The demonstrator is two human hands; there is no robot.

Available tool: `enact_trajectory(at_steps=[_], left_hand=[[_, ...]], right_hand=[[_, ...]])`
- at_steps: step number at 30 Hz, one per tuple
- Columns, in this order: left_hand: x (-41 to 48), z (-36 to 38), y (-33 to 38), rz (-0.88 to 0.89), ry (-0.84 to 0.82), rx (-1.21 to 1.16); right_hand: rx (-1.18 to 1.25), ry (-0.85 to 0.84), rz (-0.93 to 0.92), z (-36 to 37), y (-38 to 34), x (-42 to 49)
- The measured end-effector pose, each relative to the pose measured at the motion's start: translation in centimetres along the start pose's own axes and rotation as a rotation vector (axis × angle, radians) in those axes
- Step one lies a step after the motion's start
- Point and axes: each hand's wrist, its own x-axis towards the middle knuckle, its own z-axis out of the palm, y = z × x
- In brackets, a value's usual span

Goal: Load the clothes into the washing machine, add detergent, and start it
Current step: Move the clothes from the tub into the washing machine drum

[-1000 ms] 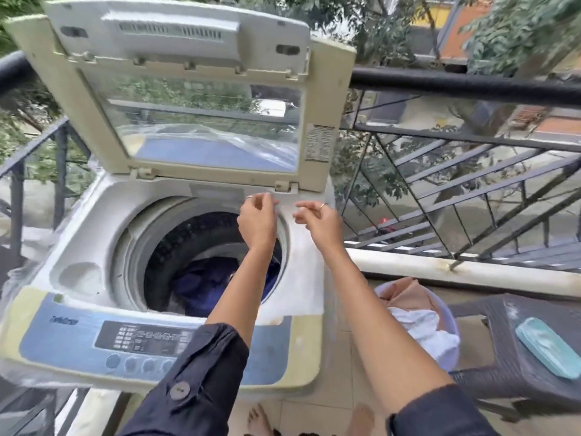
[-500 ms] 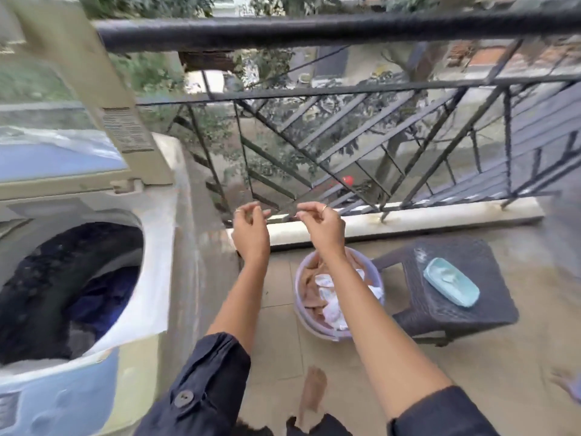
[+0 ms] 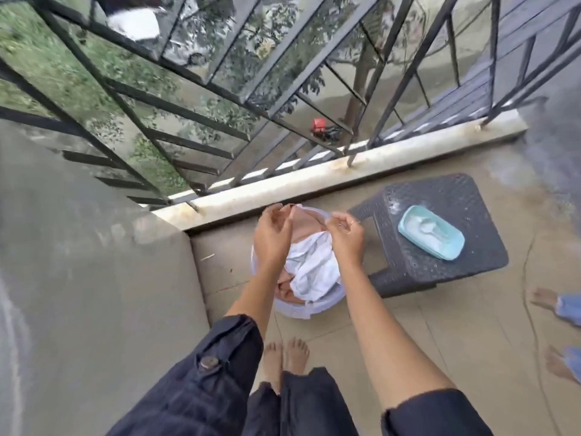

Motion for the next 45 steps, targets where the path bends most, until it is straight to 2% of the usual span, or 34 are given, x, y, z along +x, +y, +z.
enact_trajectory(at_steps=[5,9,11,13,16,20,25,29,33,36,40,45], left_hand=[[4.0,6.9,-8.4,0.039,-0.130,0.131],[7.1,11.3,-16.2,0.104,-0.201,0.434],[8.5,13.1,-19.7,0.076,-0.278,0.619],[9.4,14.8,-22.6,0.015,-0.352,0.692],[10.2,16.7,-25.3,0.046,-0.317,0.719],[11.0,17.7,-26.2,0.110,-0.202,0.733],[9.8,17.0,-25.0,0.084,-0.087,0.484],[7.7,15.5,-21.9,0.023,-0.034,0.339],[5.7,12.7,-18.2,-0.010,-0.076,0.308],[4.4,10.8,-15.8,0.047,-0.047,0.338],[2.2,8.9,-11.2,0.024,-0.047,0.223],[-0.7,4.8,-4.1,-0.117,-0.019,-0.008]], right_hand=[[-0.129,0.045,0.078,0.2,10.3,5.7],[-0.218,0.034,0.079,1.0,18.2,9.4],[-0.270,0.015,0.092,1.5,22.1,10.9],[-0.330,-0.024,0.117,2.5,25.8,12.2],[-0.486,-0.058,0.118,4.5,29.3,13.3],[-0.612,0.064,0.094,5.4,30.8,14.1],[-0.344,0.131,0.204,4.4,29.1,13.4],[-0.223,0.135,0.204,3.8,25.8,11.8],[-0.209,0.260,0.187,2.7,21.6,9.8],[-0.167,0.316,0.130,1.7,18.1,8.2],[-0.049,0.280,0.158,0.5,12.2,5.7],[0.179,0.198,0.134,0.0,3.0,1.8]])
